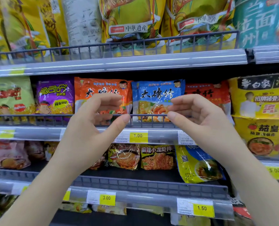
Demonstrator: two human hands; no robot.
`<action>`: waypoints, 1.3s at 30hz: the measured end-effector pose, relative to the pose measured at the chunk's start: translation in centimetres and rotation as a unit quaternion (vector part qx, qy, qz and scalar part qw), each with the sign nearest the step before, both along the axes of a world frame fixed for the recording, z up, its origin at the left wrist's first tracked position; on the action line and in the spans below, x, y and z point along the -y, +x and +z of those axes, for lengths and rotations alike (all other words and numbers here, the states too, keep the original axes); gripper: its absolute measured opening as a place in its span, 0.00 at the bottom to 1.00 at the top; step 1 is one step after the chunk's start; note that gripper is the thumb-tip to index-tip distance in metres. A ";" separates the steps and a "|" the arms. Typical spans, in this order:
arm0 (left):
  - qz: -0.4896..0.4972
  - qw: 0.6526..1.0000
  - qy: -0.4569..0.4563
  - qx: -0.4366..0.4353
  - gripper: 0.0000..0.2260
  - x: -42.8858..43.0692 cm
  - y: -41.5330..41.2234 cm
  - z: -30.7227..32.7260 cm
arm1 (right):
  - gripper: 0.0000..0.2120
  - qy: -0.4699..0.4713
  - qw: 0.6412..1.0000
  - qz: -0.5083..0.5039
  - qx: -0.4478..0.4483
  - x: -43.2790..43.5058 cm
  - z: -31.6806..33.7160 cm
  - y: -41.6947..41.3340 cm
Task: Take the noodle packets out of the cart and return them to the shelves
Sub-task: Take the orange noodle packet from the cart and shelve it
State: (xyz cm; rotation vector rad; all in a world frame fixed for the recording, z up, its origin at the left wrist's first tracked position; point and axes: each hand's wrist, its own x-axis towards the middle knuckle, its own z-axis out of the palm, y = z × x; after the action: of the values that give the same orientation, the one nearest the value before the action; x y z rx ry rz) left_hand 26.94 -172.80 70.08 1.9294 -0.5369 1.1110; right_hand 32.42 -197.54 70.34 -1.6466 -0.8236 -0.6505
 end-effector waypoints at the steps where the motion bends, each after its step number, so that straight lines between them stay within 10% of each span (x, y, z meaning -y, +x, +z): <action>1: -0.002 1.000 -0.010 -0.006 0.16 -0.2 -0.4 -0.1 | 0.12 0.006 1.000 0.023 -0.006 -0.6 -0.2 0.1; 19: 0.099 0.990 -0.088 -0.052 0.18 -19.3 -15.7 -4.8 | 0.17 -0.038 0.949 0.307 -0.060 -26.4 -2.7 -7.2; 39: 0.383 0.894 -0.208 -0.102 0.20 -50.4 -37.5 -14.7 | 0.18 -0.117 0.796 0.574 -0.150 -67.9 -12.9 -22.0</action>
State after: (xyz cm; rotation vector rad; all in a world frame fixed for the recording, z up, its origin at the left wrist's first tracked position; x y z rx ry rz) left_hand -10.54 -122.42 55.33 1.8554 0.6030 1.3261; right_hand 10.39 -129.59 57.39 -1.0836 -1.4702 0.5796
